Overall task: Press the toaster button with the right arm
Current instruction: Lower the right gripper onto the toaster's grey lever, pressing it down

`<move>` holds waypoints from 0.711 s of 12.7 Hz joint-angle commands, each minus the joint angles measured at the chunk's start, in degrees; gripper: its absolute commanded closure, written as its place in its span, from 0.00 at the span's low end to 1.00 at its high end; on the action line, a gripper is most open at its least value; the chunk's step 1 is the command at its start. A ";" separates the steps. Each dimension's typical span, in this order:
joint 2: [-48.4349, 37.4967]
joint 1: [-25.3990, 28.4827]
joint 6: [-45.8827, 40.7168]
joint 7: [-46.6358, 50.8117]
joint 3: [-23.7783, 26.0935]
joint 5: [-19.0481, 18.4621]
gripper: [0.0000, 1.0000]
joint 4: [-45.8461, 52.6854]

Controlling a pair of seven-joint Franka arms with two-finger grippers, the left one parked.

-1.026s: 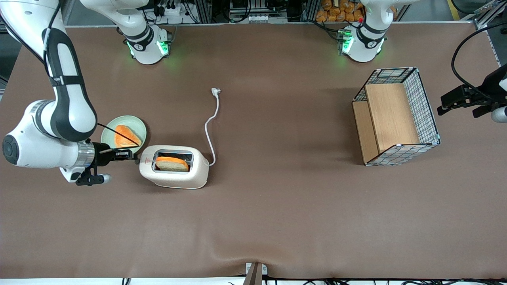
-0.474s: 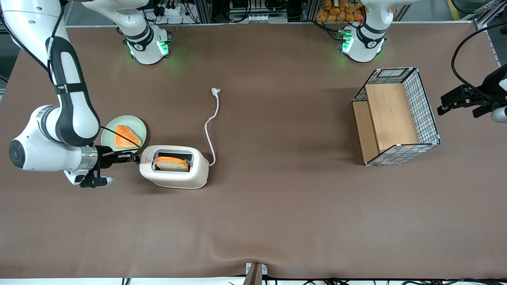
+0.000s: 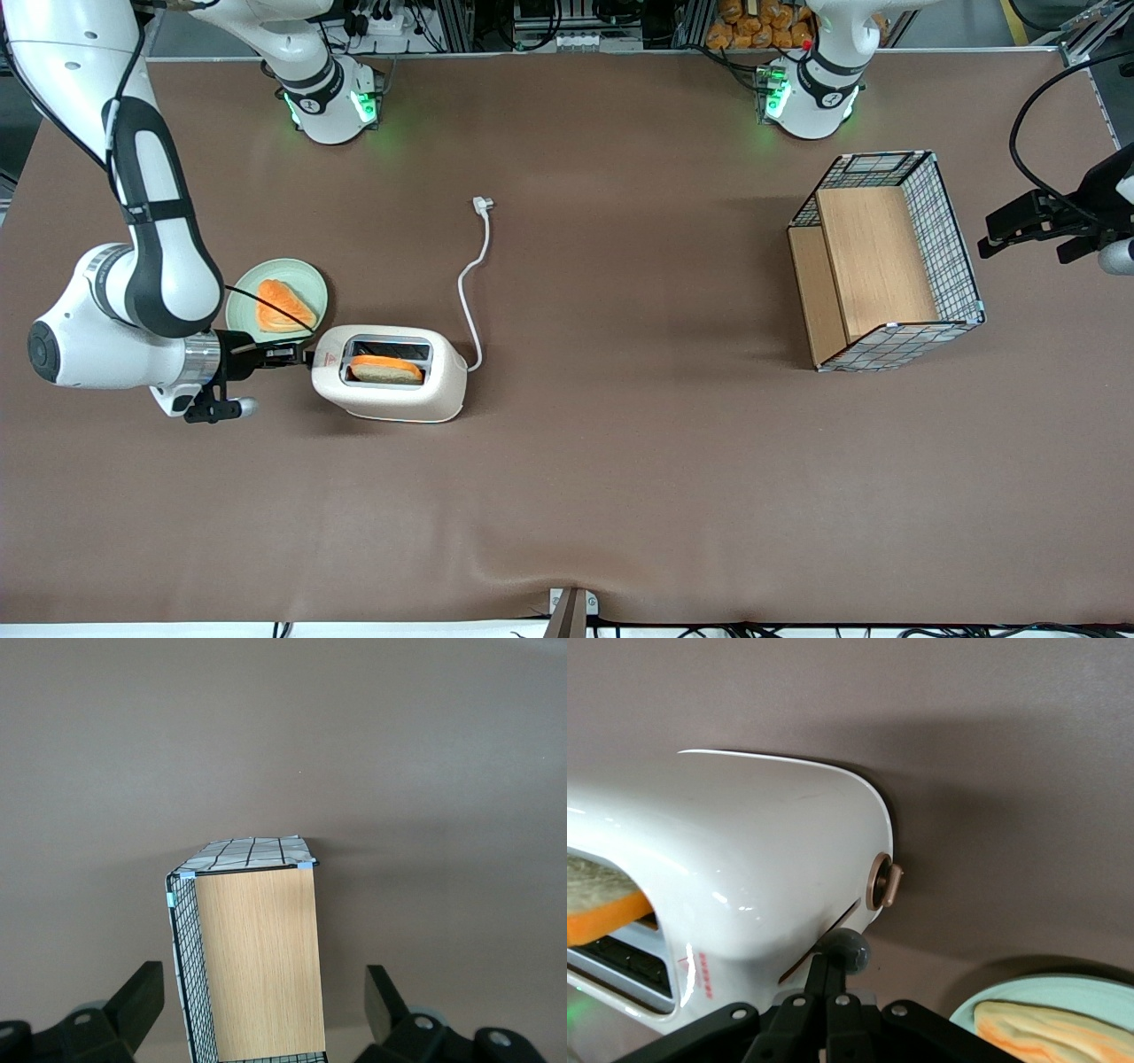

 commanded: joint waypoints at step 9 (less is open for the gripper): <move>5.40 -2.16 2.37 -7.63 0.16 5.39 1.00 0.39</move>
